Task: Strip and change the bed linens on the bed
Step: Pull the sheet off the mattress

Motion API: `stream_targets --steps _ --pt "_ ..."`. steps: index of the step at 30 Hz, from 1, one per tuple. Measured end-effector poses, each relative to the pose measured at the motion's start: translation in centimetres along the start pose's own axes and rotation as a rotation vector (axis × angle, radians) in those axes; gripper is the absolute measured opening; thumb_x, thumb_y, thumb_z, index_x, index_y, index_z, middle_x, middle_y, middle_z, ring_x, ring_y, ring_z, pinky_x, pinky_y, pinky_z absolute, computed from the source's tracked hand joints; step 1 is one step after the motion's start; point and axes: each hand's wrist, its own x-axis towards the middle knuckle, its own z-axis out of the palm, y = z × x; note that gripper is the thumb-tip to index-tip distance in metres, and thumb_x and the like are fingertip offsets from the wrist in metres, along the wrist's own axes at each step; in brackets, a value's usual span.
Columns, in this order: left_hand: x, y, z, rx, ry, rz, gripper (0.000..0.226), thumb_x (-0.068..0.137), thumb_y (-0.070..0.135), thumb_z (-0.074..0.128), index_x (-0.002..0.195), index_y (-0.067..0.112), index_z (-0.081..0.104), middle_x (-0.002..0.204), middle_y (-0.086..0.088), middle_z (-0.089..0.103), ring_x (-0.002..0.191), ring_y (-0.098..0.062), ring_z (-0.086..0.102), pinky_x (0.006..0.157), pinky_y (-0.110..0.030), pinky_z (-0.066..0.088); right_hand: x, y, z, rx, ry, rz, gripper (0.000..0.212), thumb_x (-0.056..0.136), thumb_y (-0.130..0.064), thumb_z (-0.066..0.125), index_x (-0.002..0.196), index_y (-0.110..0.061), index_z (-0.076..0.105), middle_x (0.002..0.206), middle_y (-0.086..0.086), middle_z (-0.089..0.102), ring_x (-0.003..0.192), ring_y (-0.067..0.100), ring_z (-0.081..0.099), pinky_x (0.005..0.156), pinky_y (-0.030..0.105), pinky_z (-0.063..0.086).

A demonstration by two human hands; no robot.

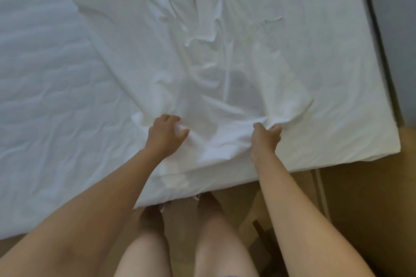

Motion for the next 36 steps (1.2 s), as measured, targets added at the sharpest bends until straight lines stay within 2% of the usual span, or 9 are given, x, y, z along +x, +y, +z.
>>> stream_targets --steps 5,9,12,14,18,21,24,28,36 --pt "0.6 -3.7 -1.0 -0.129 0.292 -0.351 0.073 0.082 0.037 0.067 0.143 0.019 0.031 0.145 -0.01 0.03 0.133 -0.032 0.028 0.104 -0.047 0.03 -3.5 0.6 3.8 -0.414 -0.021 -0.352 0.055 0.086 -0.009 0.053 0.137 -0.01 0.035 0.147 0.01 0.02 0.128 0.03 0.027 0.098 0.04 0.036" --pt "0.8 -6.1 -1.1 -0.72 0.148 -0.741 0.085 0.082 0.045 0.067 0.144 0.008 0.022 0.143 -0.016 0.035 0.128 -0.035 0.04 0.1 -0.044 0.039 -6.6 0.5 8.2 -0.503 -0.349 -0.482 0.044 0.089 -0.012 0.051 0.132 -0.01 0.042 0.14 0.006 0.029 0.126 0.024 0.031 0.097 0.029 0.034" --pt "0.0 -6.0 -2.2 -0.889 0.064 -0.631 0.057 0.088 0.035 0.063 0.131 0.003 0.045 0.129 -0.014 0.054 0.114 -0.033 0.054 0.095 -0.043 0.047 -9.4 -0.4 11.9 -0.535 -0.501 -0.58 0.039 0.091 -0.013 0.05 0.129 -0.009 0.046 0.136 0.006 0.035 0.127 0.023 0.035 0.104 0.03 0.032" --pt "-1.7 -5.4 -3.9 -0.938 0.153 -0.489 0.034 0.083 0.028 0.061 0.11 0.006 0.061 0.106 -0.015 0.067 0.097 -0.033 0.063 0.083 -0.044 0.051 -11.3 -1.0 14.4 -0.598 -0.597 -0.663 0.04 0.092 -0.018 0.051 0.131 -0.012 0.046 0.137 0.006 0.036 0.129 0.023 0.033 0.107 0.033 0.03" --pt "-8.6 -6.3 -5.7 -0.945 0.385 -0.411 0.025 0.075 0.035 0.058 0.086 0.014 0.063 0.077 -0.002 0.066 0.068 -0.016 0.062 0.06 -0.029 0.05 -14.6 -1.0 18.4 -0.771 -0.754 -0.744 0.053 0.092 -0.039 0.049 0.141 -0.027 0.035 0.146 0.0 0.029 0.134 0.024 0.021 0.11 0.043 0.024" --pt "-13.0 -9.1 -4.2 -0.931 0.468 -0.535 0.013 0.083 0.032 0.061 0.082 0.021 0.055 0.075 0.004 0.062 0.065 -0.009 0.057 0.051 -0.014 0.042 -16.4 0.5 20.5 -0.987 -0.795 -0.821 0.06 0.09 -0.046 0.047 0.145 -0.036 0.025 0.149 0.0 0.027 0.135 0.025 0.019 0.109 0.047 0.02" --pt "-12.9 -11.6 -1.8 -0.78 0.269 -0.739 0.018 0.089 0.021 0.056 0.103 0.014 0.047 0.108 -0.005 0.057 0.083 -0.014 0.055 0.064 -0.024 0.044 -15.6 3.2 20.7 -1.236 -0.905 -0.662 0.061 0.094 -0.04 0.047 0.148 -0.028 0.022 0.153 0.004 0.022 0.139 0.031 0.017 0.11 0.046 0.021" --pt "-10.0 -11.5 -2.3 -0.564 0.155 -0.604 0.061 0.087 0.021 0.056 0.141 0.012 0.029 0.138 -0.011 0.034 0.125 -0.029 0.037 0.098 -0.038 0.037 -13.7 3.9 19.2 -1.119 -0.761 -0.554 0.053 0.095 -0.032 0.046 0.144 -0.019 0.033 0.149 0.008 0.029 0.136 0.03 0.026 0.107 0.041 0.027" --pt "-4.1 -3.1 -4.6 -0.388 -0.047 -0.143 0.044 0.091 0.023 0.052 0.132 0.011 0.044 0.132 -0.008 0.046 0.119 -0.025 0.046 0.093 -0.036 0.041 -5.8 -0.2 10.7 -0.861 -0.371 -0.519 0.047 0.092 -0.024 0.05 0.137 -0.013 0.042 0.143 0.011 0.034 0.13 0.028 0.033 0.105 0.037 0.032"
